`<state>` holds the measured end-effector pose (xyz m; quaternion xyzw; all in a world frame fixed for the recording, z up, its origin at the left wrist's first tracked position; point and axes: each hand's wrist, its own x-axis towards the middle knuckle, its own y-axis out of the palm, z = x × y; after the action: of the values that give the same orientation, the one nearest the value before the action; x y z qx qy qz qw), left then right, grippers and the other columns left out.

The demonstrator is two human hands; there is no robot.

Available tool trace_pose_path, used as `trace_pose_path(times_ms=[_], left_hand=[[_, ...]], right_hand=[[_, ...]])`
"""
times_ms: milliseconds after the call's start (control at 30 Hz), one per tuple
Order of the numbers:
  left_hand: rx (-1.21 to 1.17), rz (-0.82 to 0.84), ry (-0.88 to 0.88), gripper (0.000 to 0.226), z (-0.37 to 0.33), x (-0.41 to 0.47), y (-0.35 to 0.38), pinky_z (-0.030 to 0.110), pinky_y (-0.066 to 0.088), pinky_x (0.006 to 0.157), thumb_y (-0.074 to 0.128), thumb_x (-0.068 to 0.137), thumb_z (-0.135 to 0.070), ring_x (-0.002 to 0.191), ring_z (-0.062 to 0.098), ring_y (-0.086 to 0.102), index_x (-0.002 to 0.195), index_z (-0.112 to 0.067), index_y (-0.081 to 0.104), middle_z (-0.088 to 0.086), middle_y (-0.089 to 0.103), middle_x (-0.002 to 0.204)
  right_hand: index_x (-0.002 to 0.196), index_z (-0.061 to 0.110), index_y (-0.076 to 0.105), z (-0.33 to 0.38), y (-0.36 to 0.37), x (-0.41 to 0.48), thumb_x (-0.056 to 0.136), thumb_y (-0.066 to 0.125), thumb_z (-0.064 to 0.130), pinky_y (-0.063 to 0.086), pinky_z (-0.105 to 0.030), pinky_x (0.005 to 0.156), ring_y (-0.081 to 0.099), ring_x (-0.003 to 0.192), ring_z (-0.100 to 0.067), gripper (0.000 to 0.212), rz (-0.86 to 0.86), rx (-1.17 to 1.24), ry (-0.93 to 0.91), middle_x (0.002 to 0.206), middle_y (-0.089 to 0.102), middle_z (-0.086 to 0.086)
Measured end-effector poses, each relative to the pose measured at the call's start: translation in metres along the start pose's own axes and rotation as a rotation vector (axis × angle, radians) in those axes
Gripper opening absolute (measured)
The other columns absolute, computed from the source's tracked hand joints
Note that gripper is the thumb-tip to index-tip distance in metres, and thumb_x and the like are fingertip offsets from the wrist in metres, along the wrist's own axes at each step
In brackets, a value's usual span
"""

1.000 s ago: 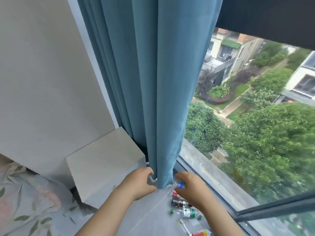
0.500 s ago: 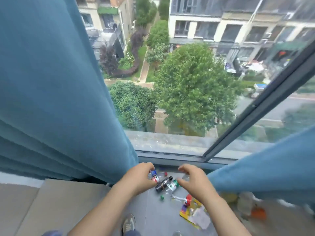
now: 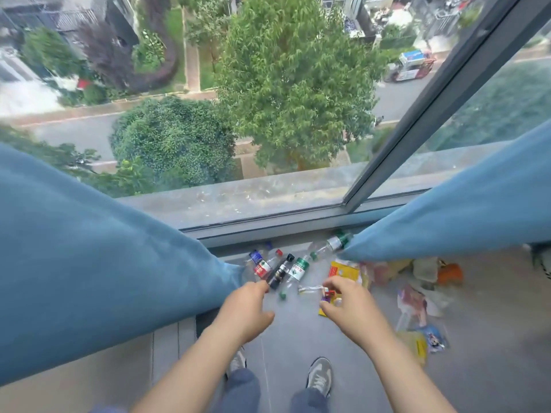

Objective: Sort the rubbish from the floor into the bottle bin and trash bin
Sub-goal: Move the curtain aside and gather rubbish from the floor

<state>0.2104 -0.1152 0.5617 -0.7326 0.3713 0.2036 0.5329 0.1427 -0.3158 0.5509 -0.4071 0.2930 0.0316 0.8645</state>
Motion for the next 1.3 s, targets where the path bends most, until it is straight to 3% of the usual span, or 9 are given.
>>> trace_pose_path(times_ms=[133,267,333,433,667,1100,1300], left_hand=[[-0.018,0.015,-0.01,0.05,0.014,0.06,0.061,0.028,0.041,0.097,0.056,0.087,-0.03,0.121,0.018,0.052,0.134,-0.021,0.045,-0.001,0.053,0.133],[-0.025,0.009,-0.028,0.048,0.033,0.126,0.117,0.028,0.042,0.095,0.055,0.087,-0.03,0.12,0.019,0.052,0.133,-0.021,0.045,-0.001,0.051,0.133],[-0.023,-0.01,-0.03,0.046,0.044,0.157,0.142,0.028,0.043,0.094,0.055,0.087,-0.03,0.118,0.019,0.054,0.131,-0.02,0.046,0.0,0.053,0.131],[-0.015,-0.037,-0.03,0.043,0.059,0.2,0.174,0.029,0.044,0.092,0.056,0.087,-0.03,0.115,0.021,0.055,0.128,-0.019,0.048,0.001,0.054,0.128],[0.003,-0.094,-0.025,0.041,0.095,0.29,0.243,0.032,0.045,0.092,0.057,0.086,-0.029,0.115,0.023,0.054,0.125,-0.017,0.05,0.004,0.054,0.126],[0.051,-0.164,0.094,0.04,0.135,0.384,0.361,0.032,0.045,0.086,0.058,0.084,-0.031,0.11,0.025,0.054,0.12,-0.016,0.049,0.005,0.054,0.118],[0.037,-0.241,0.136,0.05,0.141,0.422,0.39,0.036,0.045,0.093,0.061,0.084,-0.035,0.114,0.027,0.053,0.127,-0.017,0.044,0.006,0.051,0.122]], right_hand=[[0.117,0.026,0.06,-0.052,0.043,0.039,0.081,0.062,0.024,0.043,-0.025,0.093,0.054,0.113,-0.009,0.036,0.005,-0.017,0.009,0.118,0.062,0.008],[0.123,0.027,0.056,-0.104,0.093,0.084,0.084,0.06,0.027,0.038,-0.021,0.084,0.052,0.117,-0.01,0.039,0.004,-0.078,0.028,0.124,0.057,0.01],[0.125,0.027,0.055,-0.129,0.121,0.107,0.084,0.06,0.028,0.04,-0.023,0.087,0.051,0.118,-0.011,0.041,0.003,-0.087,0.032,0.126,0.056,0.009],[0.124,0.024,0.055,-0.161,0.16,0.141,0.084,0.06,0.027,0.042,-0.027,0.093,0.052,0.116,-0.013,0.041,0.01,-0.099,0.027,0.124,0.057,0.005],[0.125,0.021,0.055,-0.226,0.242,0.207,0.083,0.061,0.027,0.042,-0.028,0.089,0.053,0.113,-0.017,0.042,-0.008,-0.123,0.035,0.122,0.057,0.002],[0.127,0.02,0.052,-0.309,0.341,0.26,0.082,0.062,0.027,0.038,-0.031,0.102,0.045,0.121,-0.021,0.047,-0.108,-0.213,-0.002,0.127,0.051,-0.002],[0.128,0.02,0.052,-0.331,0.371,0.282,0.081,0.063,0.027,0.036,-0.029,0.104,0.044,0.121,-0.02,0.049,-0.161,-0.245,-0.038,0.127,0.05,0.001]])
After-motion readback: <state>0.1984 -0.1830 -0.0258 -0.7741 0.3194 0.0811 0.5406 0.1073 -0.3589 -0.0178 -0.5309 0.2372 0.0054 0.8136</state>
